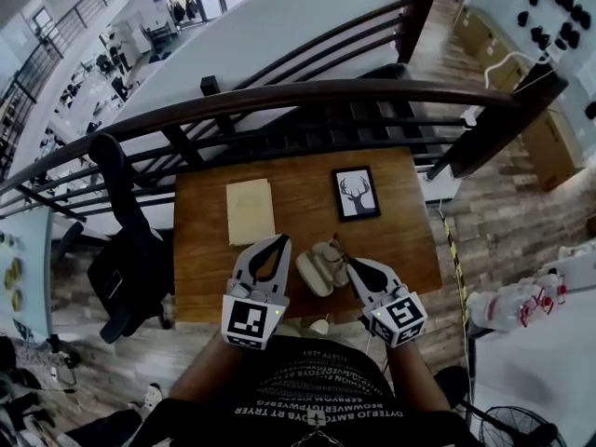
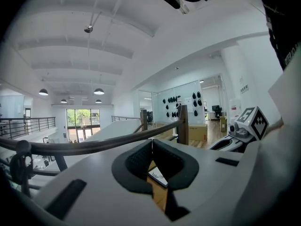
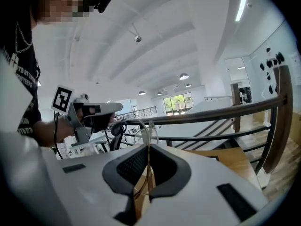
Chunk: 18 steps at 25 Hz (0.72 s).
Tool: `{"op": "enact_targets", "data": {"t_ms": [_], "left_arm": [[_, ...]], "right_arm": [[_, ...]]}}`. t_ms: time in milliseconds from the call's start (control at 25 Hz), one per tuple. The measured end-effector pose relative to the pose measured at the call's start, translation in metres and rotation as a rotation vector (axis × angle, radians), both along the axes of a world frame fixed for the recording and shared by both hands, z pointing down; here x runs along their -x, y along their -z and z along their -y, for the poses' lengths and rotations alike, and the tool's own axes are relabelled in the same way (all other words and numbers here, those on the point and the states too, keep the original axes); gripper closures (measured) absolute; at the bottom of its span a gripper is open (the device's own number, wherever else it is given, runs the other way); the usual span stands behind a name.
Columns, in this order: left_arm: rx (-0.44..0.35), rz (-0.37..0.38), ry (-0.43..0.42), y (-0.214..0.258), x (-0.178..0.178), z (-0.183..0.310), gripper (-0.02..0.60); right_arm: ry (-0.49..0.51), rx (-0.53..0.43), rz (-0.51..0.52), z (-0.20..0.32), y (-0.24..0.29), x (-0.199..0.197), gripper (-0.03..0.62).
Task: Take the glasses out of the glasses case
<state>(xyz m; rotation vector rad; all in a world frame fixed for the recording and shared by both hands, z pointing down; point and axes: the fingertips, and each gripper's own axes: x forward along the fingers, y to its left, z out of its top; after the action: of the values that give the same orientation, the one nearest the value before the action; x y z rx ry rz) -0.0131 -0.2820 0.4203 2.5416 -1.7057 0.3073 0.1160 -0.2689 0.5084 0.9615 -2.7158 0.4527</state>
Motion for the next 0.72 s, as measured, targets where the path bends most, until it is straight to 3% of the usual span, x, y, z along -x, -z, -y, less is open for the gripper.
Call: {"op": "enact_targets", "data": {"t_ms": [720], "left_arm": [[-0.006, -0.02, 0.009, 0.007, -0.007, -0.032, 0.552]], "right_arm": [[0.017, -0.196, 0.111, -0.024, 0.094, -0.01, 0.568]]}}
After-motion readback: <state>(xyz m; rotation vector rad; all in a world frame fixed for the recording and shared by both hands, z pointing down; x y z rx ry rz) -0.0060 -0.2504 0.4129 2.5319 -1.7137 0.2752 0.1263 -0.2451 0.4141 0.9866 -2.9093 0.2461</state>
